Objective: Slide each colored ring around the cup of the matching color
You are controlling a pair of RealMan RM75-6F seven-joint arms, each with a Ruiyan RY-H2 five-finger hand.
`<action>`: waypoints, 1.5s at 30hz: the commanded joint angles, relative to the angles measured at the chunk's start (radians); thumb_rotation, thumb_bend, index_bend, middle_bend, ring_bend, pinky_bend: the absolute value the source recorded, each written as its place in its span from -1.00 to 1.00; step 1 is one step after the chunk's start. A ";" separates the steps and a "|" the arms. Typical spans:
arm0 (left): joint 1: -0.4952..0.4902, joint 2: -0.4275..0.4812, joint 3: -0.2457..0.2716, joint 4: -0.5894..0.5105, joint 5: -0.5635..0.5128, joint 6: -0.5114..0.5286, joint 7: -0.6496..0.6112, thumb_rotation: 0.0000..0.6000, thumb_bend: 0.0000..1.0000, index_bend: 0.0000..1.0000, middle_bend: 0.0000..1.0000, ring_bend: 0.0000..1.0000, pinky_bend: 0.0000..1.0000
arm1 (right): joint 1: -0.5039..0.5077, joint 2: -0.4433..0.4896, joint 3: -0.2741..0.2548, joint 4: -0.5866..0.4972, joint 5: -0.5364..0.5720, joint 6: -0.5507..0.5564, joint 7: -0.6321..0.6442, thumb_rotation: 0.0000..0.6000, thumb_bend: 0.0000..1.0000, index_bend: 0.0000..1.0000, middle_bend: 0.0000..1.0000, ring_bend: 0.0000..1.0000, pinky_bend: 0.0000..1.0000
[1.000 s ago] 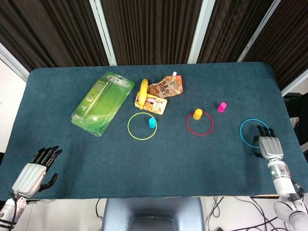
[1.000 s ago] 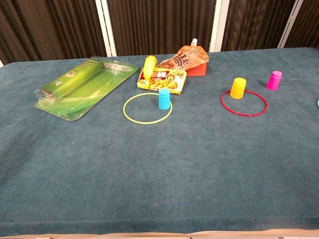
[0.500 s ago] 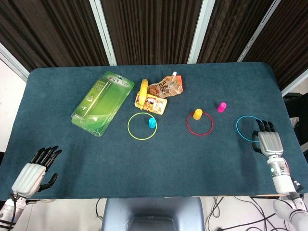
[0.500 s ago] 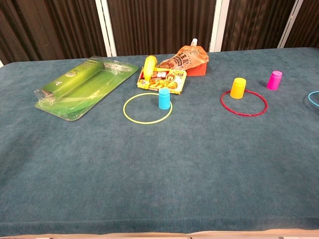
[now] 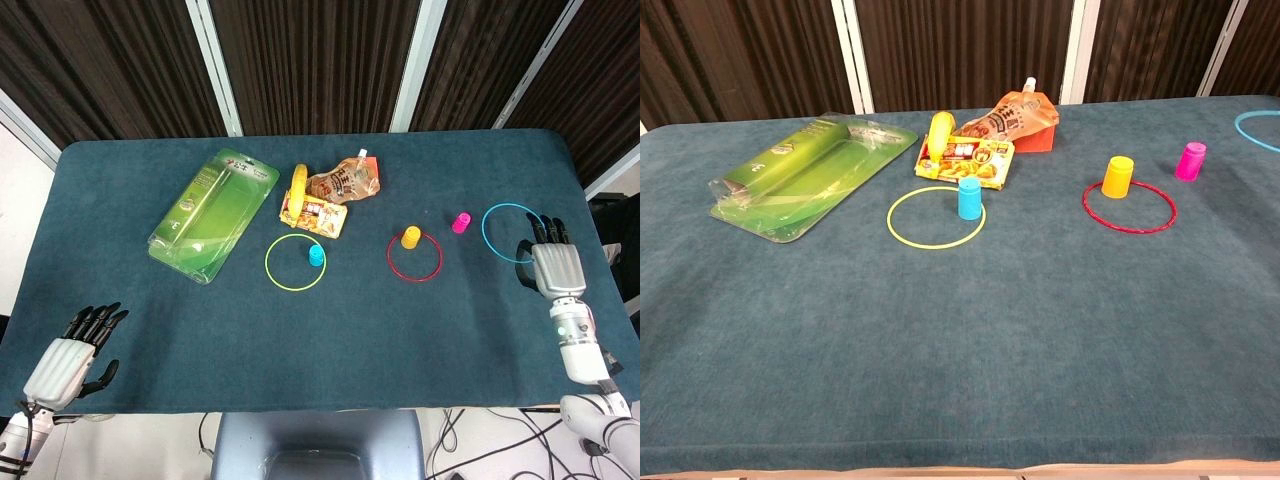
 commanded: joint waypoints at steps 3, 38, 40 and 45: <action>-0.003 -0.004 -0.004 -0.001 -0.010 -0.009 0.009 1.00 -0.07 -1.00 -1.00 -1.00 -1.00 | 0.101 0.010 0.059 -0.066 0.045 -0.072 -0.103 1.00 0.11 0.82 -0.69 -1.00 -1.00; 0.005 0.005 -0.011 0.000 -0.012 0.017 -0.010 1.00 -0.07 -1.00 -1.00 -1.00 -1.00 | -0.021 0.069 -0.033 -0.227 0.008 0.041 0.064 1.00 -0.58 -1.00 -1.00 -1.00 -1.00; 0.006 0.005 -0.012 0.002 -0.014 0.020 -0.011 1.00 -0.07 -1.00 -1.00 -1.00 -1.00 | -0.117 0.145 -0.082 -0.367 -0.049 0.196 0.025 1.00 -0.58 -1.00 -1.00 -1.00 -1.00; 0.013 -0.004 -0.018 0.001 -0.016 0.034 0.021 1.00 -0.07 -1.00 -1.00 -1.00 -1.00 | -0.380 0.276 -0.215 -0.690 -0.167 0.579 -0.251 1.00 -0.58 -1.00 -1.00 -1.00 -1.00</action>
